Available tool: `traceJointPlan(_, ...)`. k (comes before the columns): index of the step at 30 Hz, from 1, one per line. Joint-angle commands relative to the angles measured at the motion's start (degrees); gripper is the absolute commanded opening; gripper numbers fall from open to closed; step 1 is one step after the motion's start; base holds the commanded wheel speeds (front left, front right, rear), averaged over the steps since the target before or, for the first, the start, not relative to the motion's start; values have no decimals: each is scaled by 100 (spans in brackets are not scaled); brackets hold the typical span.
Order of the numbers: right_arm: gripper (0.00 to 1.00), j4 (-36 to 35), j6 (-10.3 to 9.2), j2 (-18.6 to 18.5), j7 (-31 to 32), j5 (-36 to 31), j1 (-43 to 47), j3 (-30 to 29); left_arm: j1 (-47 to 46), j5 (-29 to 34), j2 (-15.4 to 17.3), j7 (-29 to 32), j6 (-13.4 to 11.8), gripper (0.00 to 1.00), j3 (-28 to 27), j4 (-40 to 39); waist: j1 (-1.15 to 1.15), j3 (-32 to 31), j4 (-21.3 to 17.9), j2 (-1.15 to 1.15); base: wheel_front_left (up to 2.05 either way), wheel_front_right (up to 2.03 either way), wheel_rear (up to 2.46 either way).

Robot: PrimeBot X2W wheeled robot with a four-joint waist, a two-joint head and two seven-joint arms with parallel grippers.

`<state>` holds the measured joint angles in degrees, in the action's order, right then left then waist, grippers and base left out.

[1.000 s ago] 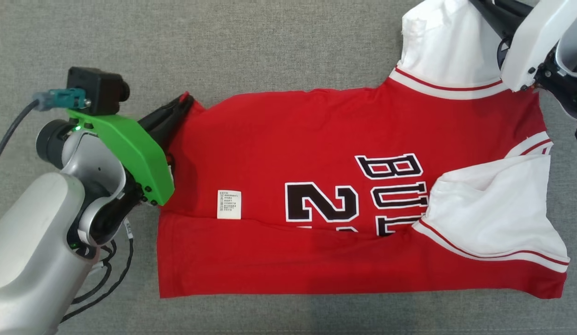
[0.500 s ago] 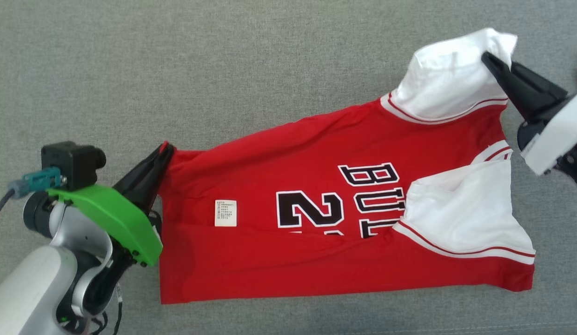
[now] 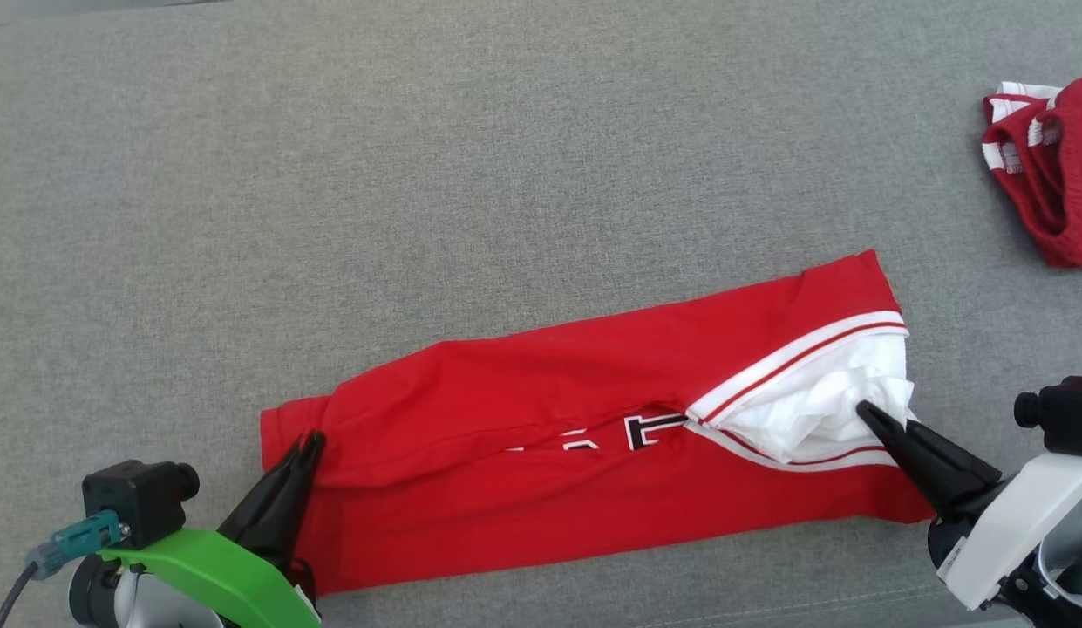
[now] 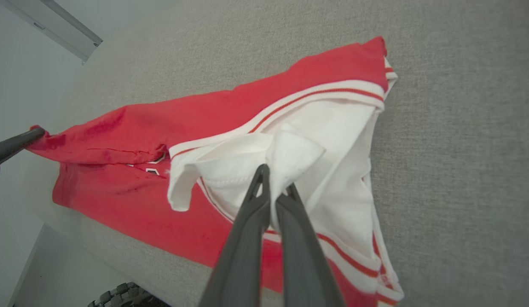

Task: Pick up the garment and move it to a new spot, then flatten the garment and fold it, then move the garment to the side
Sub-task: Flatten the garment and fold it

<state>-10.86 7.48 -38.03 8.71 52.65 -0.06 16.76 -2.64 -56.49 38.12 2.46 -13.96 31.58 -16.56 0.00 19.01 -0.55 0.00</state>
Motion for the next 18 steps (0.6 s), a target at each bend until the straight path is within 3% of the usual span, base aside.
traceJointPlan(1, 0, -40, 0, 96, 4, -98, 112, -60, 98, -10, -45, -87, -15, 0, -62, -24, 0, -24, -30, 0, 0, 0, 0)
traceJointPlan(8, 0, -91, 0, 280, 182, -346, 217, -38, 203, -158, 1, -185, -39, 0, -217, 38, 0, -46, -34, 0, 0, 0, 0)
traceJointPlan(15, 0, 524, 0, 207, 86, -935, -137, 325, 335, -301, -78, -289, 13, 0, -273, 370, 0, -67, -33, 0, 0, 0, 0)
traceJointPlan(16, 0, 620, 0, 192, 79, -1013, -176, 388, 363, -292, -59, -239, 2, 4, -230, 429, 0, -71, -23, 0, 0, 0, 0)
traceJointPlan(17, 49, 732, 0, 173, 103, -1076, -205, 439, 374, -268, -39, -188, 5, 30, -172, 493, 0, -79, -6, 0, 0, 0, 0)
traceJointPlan(18, 100, 798, 0, 182, 116, -1080, -225, 469, 350, -220, -26, -163, 32, 66, -124, 528, 0, -85, 13, 0, 0, 0, 0)
